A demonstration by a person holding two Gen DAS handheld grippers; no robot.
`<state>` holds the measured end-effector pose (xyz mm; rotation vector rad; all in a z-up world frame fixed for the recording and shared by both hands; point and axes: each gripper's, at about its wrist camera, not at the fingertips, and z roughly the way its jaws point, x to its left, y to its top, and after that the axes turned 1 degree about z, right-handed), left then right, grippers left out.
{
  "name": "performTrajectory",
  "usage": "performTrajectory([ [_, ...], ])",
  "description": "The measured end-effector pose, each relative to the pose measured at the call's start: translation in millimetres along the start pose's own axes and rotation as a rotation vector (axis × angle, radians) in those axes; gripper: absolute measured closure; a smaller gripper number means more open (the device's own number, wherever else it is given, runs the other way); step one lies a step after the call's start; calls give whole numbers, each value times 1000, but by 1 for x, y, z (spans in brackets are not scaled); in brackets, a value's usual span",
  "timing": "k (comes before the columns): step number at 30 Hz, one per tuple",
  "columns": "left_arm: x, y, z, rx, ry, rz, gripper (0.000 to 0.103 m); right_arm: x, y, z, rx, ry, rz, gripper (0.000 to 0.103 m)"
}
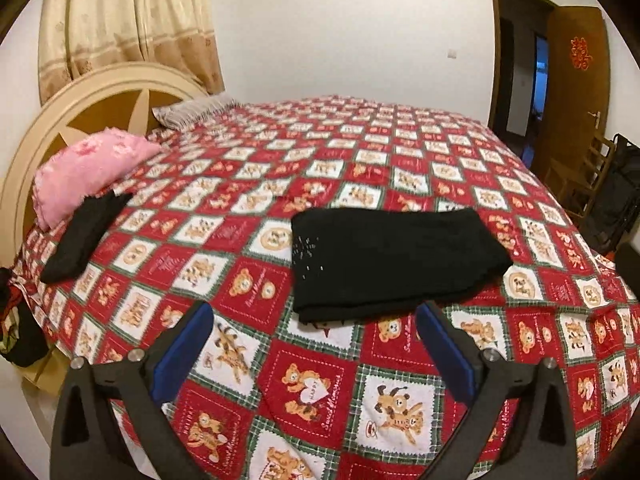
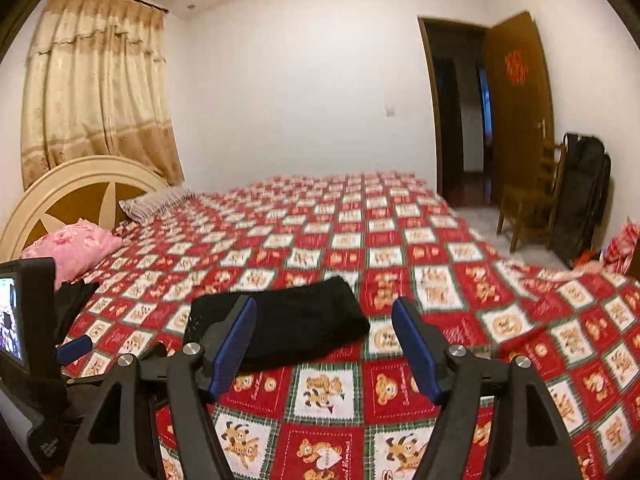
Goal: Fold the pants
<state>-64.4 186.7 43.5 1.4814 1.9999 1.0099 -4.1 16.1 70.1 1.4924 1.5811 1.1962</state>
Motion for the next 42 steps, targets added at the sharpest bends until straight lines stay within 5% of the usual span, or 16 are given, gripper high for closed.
performTrajectory([
  [11, -5, 4, -28, -100, 38, 39, 0, 1, -2, -8, -11, 18, 11, 31],
  [42, -4, 0, -26, -77, 52, 48, 0, 1, -6, -2, 18, 35, 28, 31],
])
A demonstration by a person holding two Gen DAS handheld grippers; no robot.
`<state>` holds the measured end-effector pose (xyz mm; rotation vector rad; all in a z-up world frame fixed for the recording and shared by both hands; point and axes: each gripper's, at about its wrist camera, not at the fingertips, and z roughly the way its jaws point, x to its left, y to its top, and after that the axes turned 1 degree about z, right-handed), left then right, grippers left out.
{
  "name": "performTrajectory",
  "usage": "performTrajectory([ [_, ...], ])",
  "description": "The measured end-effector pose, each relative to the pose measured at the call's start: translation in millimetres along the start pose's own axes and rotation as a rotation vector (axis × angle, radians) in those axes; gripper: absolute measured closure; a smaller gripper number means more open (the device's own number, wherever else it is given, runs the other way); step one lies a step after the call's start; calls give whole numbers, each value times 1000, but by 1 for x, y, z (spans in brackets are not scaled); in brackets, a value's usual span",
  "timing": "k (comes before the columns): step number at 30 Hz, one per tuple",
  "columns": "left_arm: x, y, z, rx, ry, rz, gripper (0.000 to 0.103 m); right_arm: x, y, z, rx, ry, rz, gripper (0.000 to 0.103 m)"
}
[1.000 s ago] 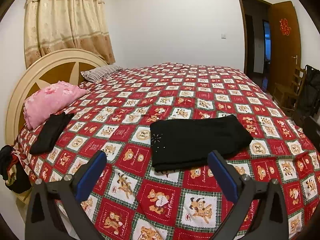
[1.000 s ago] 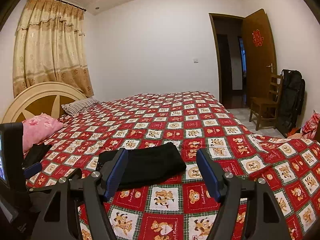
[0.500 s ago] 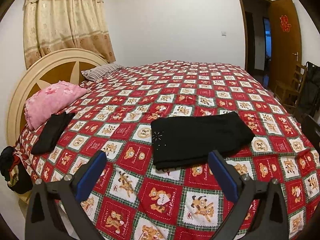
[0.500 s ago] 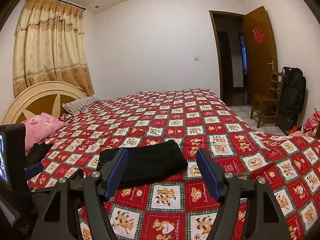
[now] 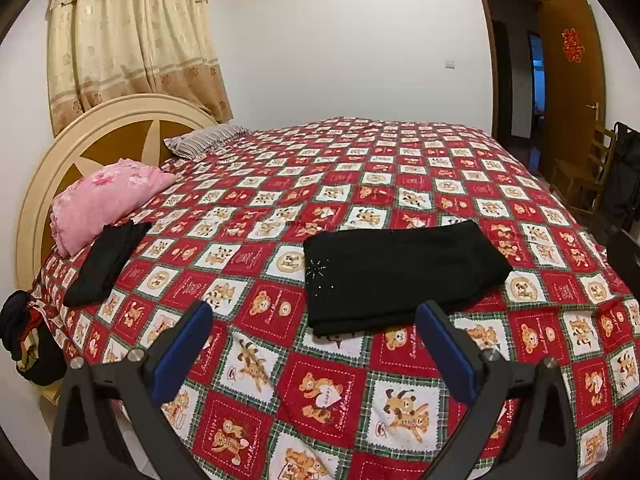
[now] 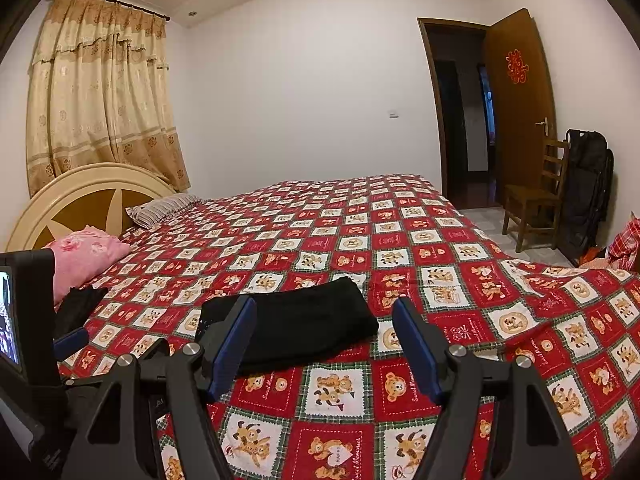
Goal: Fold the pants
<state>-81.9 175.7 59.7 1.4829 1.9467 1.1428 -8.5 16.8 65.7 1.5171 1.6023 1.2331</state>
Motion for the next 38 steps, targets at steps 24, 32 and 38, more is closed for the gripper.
performTrajectory([
  [24, 3, -3, 6, 23, 5, 8, 0, -1, 0, 3, 5, -5, 5, 31],
  [32, 3, -2, 11, 45, 11, 8, 0, -1, -1, 5, 12, -1, 8, 31],
  [38, -1, -2, 14, 54, -29, 6, 1, -5, -2, 6, 19, -5, 19, 31],
])
